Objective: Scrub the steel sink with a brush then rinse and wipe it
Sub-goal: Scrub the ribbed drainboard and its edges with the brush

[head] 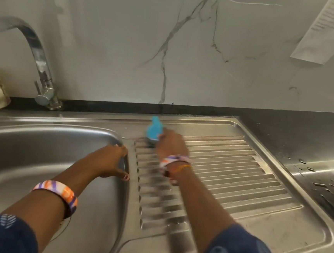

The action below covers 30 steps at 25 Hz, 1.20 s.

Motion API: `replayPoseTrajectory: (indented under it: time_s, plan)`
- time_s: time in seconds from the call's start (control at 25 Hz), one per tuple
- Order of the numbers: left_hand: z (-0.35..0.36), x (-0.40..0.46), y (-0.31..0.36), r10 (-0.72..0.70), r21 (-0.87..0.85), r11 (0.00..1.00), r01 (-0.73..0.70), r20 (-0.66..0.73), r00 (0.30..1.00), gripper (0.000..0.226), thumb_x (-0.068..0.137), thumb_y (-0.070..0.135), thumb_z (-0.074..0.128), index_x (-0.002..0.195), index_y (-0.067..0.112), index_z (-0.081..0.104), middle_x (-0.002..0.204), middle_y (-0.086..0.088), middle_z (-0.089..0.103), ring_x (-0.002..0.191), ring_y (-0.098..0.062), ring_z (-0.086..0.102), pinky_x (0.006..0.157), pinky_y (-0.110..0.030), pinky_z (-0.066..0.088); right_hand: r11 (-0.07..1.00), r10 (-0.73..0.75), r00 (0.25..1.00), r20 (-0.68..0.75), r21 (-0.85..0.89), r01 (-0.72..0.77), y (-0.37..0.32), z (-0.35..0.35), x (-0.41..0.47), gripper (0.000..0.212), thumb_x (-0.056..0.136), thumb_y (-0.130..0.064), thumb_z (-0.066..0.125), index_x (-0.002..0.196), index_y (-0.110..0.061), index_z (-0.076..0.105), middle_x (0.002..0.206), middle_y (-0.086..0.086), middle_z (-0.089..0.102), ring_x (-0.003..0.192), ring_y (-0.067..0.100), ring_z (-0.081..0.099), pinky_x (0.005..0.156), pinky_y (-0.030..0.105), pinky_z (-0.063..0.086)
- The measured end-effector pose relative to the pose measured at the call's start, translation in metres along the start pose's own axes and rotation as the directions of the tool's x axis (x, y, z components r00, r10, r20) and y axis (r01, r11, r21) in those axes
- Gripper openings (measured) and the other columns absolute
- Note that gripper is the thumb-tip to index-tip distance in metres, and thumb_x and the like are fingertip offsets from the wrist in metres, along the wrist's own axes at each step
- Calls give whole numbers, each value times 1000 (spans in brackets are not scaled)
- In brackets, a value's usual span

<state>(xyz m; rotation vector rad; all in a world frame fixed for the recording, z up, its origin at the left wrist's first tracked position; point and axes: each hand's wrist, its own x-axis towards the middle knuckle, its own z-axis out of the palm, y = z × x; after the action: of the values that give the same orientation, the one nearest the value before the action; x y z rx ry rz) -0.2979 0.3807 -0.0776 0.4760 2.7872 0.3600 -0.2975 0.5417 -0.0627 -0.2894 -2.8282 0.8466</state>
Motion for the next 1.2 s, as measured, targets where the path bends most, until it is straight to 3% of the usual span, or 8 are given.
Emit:
replayPoseTrajectory:
  time_s: [0.16,0.48,0.64,0.72,0.88,1.0,1.08,1.2]
  plan:
    - [1,10,0,-55,72,996,52,40,998,74,79,39,71,141,17,37,144,-4,44,129,-19,44,104,-28,38,992,-120,978,171,-18,124,-30,21,19,34,97,-20,41,123,-8,58,122,15,62,114,30,58,96,34,45]
    - [-2,15,0,-42,134,990,31,81,996,69,75,40,74,133,15,46,133,-3,53,120,-18,52,98,-27,40,865,364,921,-138,-317,-389,109,-93,72,32,96,-18,43,117,2,59,118,19,62,108,32,59,83,32,45]
    - [-15,23,22,-151,359,929,91,143,978,55,76,39,74,120,12,57,111,-4,60,103,-19,57,91,-30,45,986,153,987,39,-71,-150,48,-35,46,33,96,-16,43,120,-1,60,117,20,64,110,33,60,89,35,47]
    - [-15,32,53,-145,456,886,82,105,984,46,81,38,68,119,12,59,117,-5,61,107,-22,58,90,-32,47,1000,12,989,145,11,-13,22,-15,34,35,96,-21,43,124,-9,60,117,18,64,109,32,60,90,34,48]
    - [4,53,125,81,303,948,-95,59,995,46,89,40,57,127,16,51,132,-6,53,118,-23,53,92,-33,45,994,63,997,33,-95,-59,83,-57,59,34,95,-25,43,123,-15,60,117,15,64,108,31,60,91,36,48]
    - [22,66,162,230,126,960,-250,151,961,76,86,49,59,143,10,29,152,-10,28,137,-24,33,109,-35,33,965,146,988,-45,-215,-152,161,-120,57,34,96,-23,40,126,-20,58,117,16,63,110,34,59,93,38,47]
    - [26,80,186,257,103,956,-274,156,954,91,86,50,58,150,6,11,159,-12,6,146,-25,13,117,-35,19,936,206,976,-67,-277,-216,205,-160,33,35,97,-26,40,128,-27,55,120,15,62,111,34,58,92,40,47]
    - [24,103,215,257,99,957,-271,138,957,92,87,49,56,150,4,8,159,-14,1,147,-26,7,118,-34,13,922,252,967,-42,-294,-253,243,-204,-26,35,95,-29,45,129,-33,54,124,8,63,113,28,59,94,36,47]
